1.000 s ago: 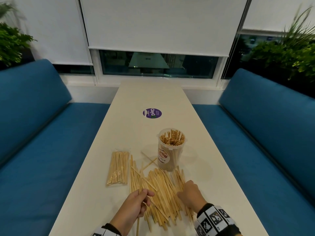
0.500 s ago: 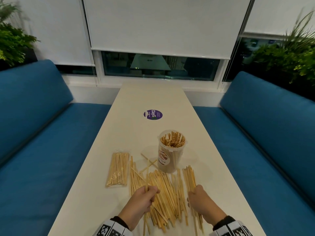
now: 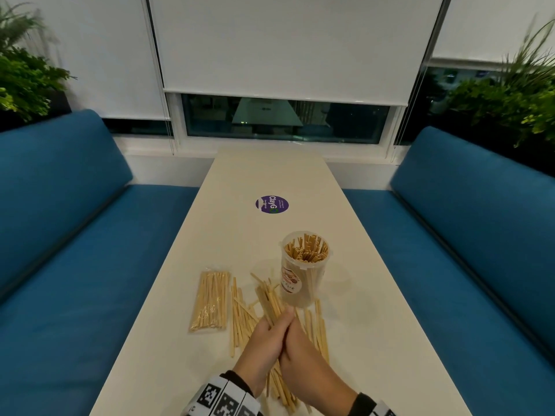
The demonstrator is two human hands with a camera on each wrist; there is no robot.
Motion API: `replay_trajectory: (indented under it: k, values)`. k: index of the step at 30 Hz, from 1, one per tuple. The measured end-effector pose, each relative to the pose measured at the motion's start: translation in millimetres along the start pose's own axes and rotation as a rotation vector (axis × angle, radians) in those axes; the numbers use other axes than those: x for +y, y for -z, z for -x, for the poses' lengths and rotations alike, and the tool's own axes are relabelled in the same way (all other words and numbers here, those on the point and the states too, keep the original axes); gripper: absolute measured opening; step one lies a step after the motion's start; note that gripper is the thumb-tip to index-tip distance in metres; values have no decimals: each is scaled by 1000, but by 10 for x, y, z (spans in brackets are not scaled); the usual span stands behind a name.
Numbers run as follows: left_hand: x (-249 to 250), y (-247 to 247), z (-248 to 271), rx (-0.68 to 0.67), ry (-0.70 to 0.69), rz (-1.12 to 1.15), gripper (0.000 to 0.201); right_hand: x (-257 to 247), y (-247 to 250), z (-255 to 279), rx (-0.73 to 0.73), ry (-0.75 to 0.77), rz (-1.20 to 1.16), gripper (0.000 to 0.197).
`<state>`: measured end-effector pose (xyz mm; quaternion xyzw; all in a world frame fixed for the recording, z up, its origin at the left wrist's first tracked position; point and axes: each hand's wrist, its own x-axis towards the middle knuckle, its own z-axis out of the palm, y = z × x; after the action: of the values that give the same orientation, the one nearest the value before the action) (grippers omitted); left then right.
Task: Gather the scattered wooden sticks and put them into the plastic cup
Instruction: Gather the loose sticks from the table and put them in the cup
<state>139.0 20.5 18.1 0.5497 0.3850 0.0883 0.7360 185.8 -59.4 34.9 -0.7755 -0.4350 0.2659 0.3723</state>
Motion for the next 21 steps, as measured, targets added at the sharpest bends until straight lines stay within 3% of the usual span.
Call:
replay_trajectory:
  k: [2,3,11,15,21]
  values:
    - [35,1,25,69,-59,66,43,-53,-32,-19,15,42,34,42]
    - [64,2,47,89,-82,91,33,-71,-38,-32,24,54,32,43]
    - [133,40,-6,175,-88,353,42,-95,66,-50,116,107,-13,51]
    - [197,12,25,202,-151,427,31,-96,119,-67,135,119,12,44]
    - [309,-51,114,217,-290,526,38,-78,192,-102,112,123,-68,50]
